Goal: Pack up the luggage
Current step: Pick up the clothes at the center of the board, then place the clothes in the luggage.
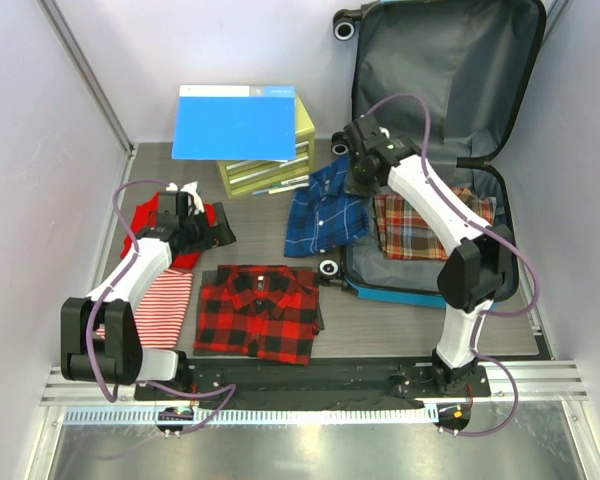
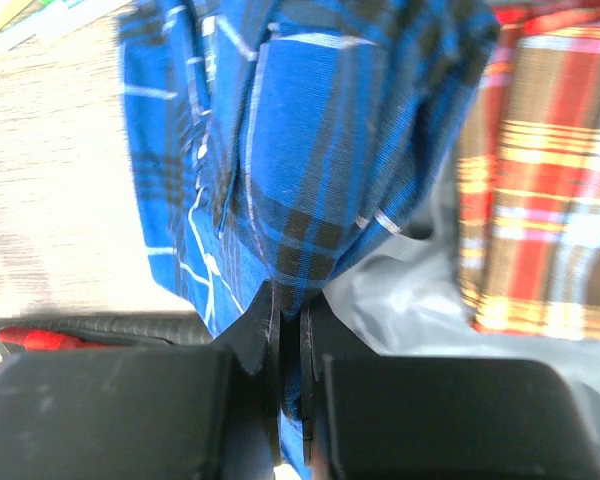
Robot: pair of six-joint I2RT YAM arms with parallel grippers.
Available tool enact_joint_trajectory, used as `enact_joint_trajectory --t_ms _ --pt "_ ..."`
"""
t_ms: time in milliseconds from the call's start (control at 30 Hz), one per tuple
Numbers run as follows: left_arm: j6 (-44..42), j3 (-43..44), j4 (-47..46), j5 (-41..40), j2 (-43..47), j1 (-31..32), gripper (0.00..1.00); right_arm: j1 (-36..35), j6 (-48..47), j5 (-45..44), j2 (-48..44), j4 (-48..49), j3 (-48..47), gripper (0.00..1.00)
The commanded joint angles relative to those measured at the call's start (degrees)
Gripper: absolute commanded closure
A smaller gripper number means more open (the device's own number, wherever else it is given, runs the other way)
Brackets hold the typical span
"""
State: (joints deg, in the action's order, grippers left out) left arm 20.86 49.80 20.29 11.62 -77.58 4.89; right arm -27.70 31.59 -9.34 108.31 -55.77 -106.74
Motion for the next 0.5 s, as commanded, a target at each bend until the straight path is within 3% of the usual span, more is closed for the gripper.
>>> enact_joint_trajectory --t_ms 0,467 --pt "0.49 0.38 -2.19 0.86 -0.38 -0.14 0.0 1.6 -1.88 -2.08 -6.09 -4.43 -1.63 0.99" --pt "0.67 0.3 -2.19 1.48 -1.08 -0.14 0.0 11.53 -7.24 -3.66 -13.91 -6.63 7.24 0.99"
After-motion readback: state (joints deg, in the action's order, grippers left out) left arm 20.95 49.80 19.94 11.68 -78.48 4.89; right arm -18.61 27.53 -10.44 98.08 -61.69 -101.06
